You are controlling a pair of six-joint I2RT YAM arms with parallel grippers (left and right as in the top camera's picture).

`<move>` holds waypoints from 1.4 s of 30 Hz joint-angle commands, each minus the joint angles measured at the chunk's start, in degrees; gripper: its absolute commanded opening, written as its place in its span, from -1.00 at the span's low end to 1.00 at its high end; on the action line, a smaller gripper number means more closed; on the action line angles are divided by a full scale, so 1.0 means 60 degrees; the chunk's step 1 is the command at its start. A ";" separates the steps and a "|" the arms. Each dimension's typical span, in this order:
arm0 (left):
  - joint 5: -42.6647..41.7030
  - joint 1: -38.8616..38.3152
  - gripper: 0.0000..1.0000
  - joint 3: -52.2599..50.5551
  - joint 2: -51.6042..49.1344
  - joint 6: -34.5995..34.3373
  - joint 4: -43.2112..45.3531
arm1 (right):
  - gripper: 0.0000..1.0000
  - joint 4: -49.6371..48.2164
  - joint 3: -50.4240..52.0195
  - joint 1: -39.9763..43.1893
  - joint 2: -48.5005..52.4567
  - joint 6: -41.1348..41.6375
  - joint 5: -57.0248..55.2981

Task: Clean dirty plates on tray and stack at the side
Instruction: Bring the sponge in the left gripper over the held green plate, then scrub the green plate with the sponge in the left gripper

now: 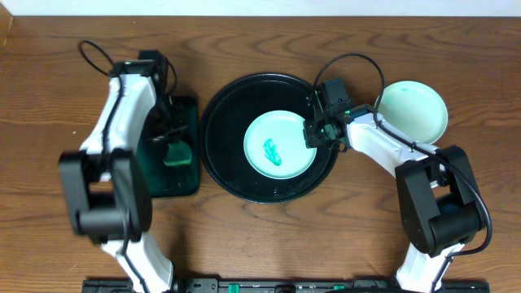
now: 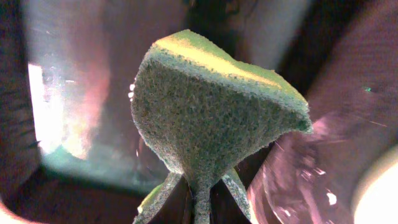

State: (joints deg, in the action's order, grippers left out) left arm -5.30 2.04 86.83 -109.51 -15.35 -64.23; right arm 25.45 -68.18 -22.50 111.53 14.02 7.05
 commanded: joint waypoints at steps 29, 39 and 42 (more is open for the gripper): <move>-0.1891 -0.3996 -0.86 0.0069 -0.2007 -0.2575 0.3115 | -0.97 0.0120 -0.0007 -0.0149 0.0404 -0.0062 0.0160; -0.5220 -0.4302 -0.86 0.0069 -0.2521 -0.1978 0.3071 | -0.97 0.0087 -0.0007 -0.0149 0.0408 -0.0058 0.0160; -0.5807 -0.4612 -0.86 0.0069 -0.2521 -0.1876 0.3045 | -0.97 0.0087 -0.0007 -0.0149 0.0408 -0.0058 0.0157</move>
State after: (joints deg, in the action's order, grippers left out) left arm -30.13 -22.22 87.90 -122.23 -28.49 -45.15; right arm 25.69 -68.31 -22.57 111.61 14.00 7.73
